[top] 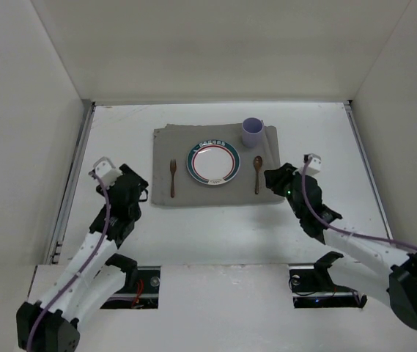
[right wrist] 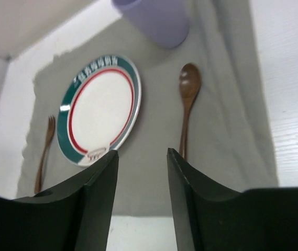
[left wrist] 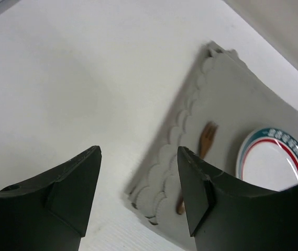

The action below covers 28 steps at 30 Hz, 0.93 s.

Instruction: Set the dinner table for one person

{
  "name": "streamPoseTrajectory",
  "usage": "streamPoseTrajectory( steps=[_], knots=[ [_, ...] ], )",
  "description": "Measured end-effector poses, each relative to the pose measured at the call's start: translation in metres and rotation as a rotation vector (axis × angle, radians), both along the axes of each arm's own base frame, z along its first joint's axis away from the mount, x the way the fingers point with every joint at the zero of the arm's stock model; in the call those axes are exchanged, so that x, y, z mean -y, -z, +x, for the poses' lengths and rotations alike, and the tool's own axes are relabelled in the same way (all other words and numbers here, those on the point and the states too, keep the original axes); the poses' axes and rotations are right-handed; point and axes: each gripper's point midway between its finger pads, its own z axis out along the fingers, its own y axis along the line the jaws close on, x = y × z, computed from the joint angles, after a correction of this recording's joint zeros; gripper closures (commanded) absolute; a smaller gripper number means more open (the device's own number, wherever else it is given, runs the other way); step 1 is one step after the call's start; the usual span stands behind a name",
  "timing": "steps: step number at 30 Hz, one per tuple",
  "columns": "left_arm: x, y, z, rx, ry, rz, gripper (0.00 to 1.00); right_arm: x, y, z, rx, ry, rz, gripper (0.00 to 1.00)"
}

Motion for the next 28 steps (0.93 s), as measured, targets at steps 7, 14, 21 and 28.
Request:
streamPoseTrajectory(
  steps=[7,14,21,28],
  knots=[
    [-0.039,0.049,-0.027,-0.103,-0.178,-0.110,0.40,0.066,-0.029,-0.004,0.141,0.224,0.176,0.41],
    [-0.035,0.068,-0.029,-0.176,-0.184,-0.153,0.39,0.084,-0.035,-0.008,0.175,0.288,0.238,0.39],
    [-0.030,0.065,-0.028,-0.161,-0.167,-0.163,0.41,0.081,-0.018,-0.004,0.128,0.291,0.215,0.39],
    [-0.025,0.069,-0.023,-0.175,-0.152,-0.156,0.40,0.073,0.000,-0.001,0.072,0.270,0.188,0.39]
  ],
)
